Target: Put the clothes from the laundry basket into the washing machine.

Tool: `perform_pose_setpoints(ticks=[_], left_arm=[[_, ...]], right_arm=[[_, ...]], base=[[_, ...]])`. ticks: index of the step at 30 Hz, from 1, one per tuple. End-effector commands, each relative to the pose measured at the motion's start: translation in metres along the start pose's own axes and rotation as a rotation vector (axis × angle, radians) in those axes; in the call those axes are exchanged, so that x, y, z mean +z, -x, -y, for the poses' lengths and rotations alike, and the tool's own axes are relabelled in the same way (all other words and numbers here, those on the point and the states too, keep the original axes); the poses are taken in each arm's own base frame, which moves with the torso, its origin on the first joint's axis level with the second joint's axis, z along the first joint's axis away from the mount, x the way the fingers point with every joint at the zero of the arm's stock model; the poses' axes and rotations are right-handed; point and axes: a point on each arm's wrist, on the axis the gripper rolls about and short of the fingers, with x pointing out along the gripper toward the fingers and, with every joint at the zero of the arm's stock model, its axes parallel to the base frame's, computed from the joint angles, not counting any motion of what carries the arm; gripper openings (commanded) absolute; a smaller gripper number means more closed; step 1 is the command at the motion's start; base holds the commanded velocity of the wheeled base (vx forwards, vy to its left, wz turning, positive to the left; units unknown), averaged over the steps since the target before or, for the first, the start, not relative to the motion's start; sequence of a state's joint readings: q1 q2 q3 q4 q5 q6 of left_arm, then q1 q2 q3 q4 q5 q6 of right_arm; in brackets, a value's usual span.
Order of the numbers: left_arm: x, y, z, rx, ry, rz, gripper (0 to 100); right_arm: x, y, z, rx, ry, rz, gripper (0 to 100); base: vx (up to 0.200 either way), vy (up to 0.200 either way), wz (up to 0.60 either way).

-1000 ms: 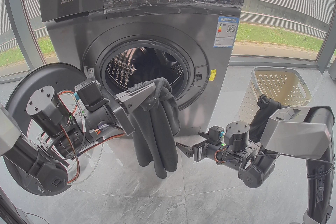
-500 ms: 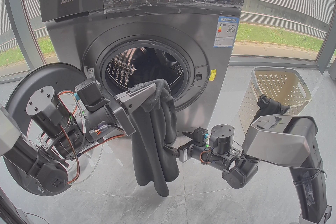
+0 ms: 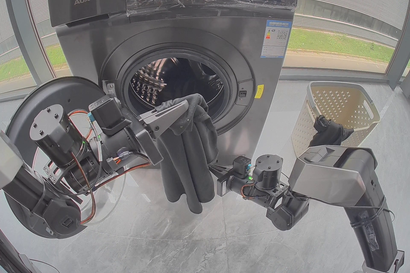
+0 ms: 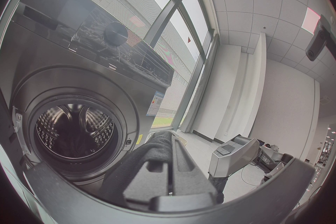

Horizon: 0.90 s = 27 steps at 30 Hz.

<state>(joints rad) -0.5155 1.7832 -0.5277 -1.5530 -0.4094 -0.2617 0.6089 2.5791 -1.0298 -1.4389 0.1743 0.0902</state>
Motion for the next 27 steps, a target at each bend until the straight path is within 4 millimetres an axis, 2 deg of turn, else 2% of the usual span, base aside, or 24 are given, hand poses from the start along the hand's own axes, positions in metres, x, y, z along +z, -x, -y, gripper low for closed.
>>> perform_pose_setpoints(ticks=[1,4,9,10,13,19,24,25,27], left_arm=[[0.000,0.000,0.000,0.001,0.000,0.000,0],[0.000,0.000,-0.001,0.003,0.000,0.001,0],[-0.001,0.000,-0.001,0.004,0.001,-0.002,0],[-0.001,0.000,-0.001,0.004,0.001,-0.002,0],[0.000,0.000,-0.001,0.003,0.000,0.001,0],[-0.001,0.001,0.001,-0.001,0.002,-0.001,0],[0.000,0.001,0.001,-0.001,0.002,-0.001,0],[0.000,0.001,0.001,-0.001,0.002,-0.001,0],[-0.001,0.001,0.002,-0.004,0.002,-0.002,0]], right_arm=[[0.019,0.017,0.000,-0.016,0.000,0.008,0],[0.021,0.033,0.002,-0.036,-0.007,-0.028,0],[0.011,0.043,0.008,-0.076,0.012,-0.082,0],[0.010,0.044,0.009,-0.077,0.019,-0.085,100],[0.006,0.044,0.008,-0.074,0.034,-0.096,100],[0.011,0.034,0.008,-0.020,0.039,-0.069,100],[0.002,0.010,0.012,0.012,0.041,-0.053,100],[0.002,0.010,0.012,0.012,0.041,-0.053,100],[-0.004,-0.005,0.016,0.013,0.047,-0.033,100]], base=[[0.000,0.000,0.00],[0.000,0.000,0.00],[0.000,0.000,0.00],[0.000,0.000,0.00],[0.000,0.000,0.00],[0.000,0.000,0.00],[0.000,0.000,0.00],[0.000,0.000,0.00],[0.000,0.000,0.00]])
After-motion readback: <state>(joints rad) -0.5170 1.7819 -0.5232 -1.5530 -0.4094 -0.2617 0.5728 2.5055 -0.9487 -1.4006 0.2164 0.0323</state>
